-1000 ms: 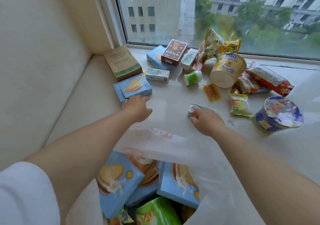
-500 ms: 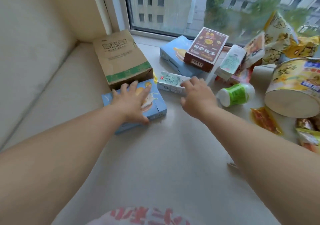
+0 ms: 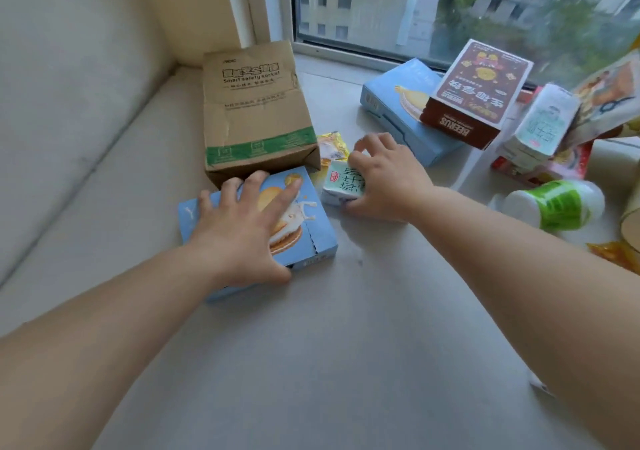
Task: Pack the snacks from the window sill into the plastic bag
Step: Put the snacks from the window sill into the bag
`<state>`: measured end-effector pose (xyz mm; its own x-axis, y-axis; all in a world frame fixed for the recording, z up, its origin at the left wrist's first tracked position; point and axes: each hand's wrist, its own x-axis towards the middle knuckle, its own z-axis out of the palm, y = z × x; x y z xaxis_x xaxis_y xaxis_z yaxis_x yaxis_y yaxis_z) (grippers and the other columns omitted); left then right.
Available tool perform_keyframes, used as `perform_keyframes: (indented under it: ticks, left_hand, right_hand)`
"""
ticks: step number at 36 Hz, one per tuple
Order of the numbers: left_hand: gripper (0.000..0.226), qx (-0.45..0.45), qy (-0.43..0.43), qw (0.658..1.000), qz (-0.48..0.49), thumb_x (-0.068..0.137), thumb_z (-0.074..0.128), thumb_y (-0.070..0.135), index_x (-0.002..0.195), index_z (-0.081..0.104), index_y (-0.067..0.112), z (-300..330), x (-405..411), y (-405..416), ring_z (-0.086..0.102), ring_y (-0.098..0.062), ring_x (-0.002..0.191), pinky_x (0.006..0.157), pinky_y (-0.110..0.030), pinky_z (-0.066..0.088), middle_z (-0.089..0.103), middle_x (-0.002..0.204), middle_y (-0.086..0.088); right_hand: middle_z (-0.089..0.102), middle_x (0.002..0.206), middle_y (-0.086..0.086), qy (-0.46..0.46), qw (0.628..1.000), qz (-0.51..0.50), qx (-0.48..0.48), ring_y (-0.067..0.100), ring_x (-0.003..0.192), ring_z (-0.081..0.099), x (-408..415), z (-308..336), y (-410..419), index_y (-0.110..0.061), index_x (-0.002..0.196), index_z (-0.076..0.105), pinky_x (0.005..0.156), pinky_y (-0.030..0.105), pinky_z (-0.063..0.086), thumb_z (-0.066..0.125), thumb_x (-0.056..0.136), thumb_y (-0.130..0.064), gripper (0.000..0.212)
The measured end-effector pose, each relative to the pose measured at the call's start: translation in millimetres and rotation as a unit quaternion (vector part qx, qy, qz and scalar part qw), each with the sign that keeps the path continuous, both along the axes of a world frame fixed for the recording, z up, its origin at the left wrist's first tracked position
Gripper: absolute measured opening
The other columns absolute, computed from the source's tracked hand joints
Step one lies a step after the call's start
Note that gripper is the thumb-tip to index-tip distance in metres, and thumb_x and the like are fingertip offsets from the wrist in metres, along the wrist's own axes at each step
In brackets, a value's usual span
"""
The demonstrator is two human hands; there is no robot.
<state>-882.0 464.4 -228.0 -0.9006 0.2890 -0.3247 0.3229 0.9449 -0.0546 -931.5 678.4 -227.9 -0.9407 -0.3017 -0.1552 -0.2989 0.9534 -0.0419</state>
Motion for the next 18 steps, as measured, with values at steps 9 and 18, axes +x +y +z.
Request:
perform_keyframes:
  ticks: [9,18]
  left_hand:
    - [0.118,-0.005,-0.031,0.999,-0.012,0.062,0.062,0.064,0.141,-0.023,0.045,-2,-2,-12,0.001,-0.033,0.138,0.11,-0.062,0.013,-0.013,0.149,-0.001]
    - [0.118,-0.017,-0.031,0.999,-0.002,0.061,0.062,0.064,0.141,-0.023,0.045,1,1,-7,0.002,-0.034,0.138,0.109,-0.06,0.015,-0.012,0.151,-0.002]
  right_hand:
    - [-0.007,0.16,0.001,-0.123,0.983,0.094,0.096,0.021,0.147,-0.011,-44,7,-38,-0.029,0.15,0.02,0.12,0.042,0.004,0.065,0.072,-0.057,0.094]
    - [0.033,0.137,0.003,-0.088,0.996,0.013,-0.007,0.021,0.13,0.032,-18,2,-30,-0.021,0.139,0.037,0.094,0.035,0.041,0.065,0.076,-0.048,0.074]
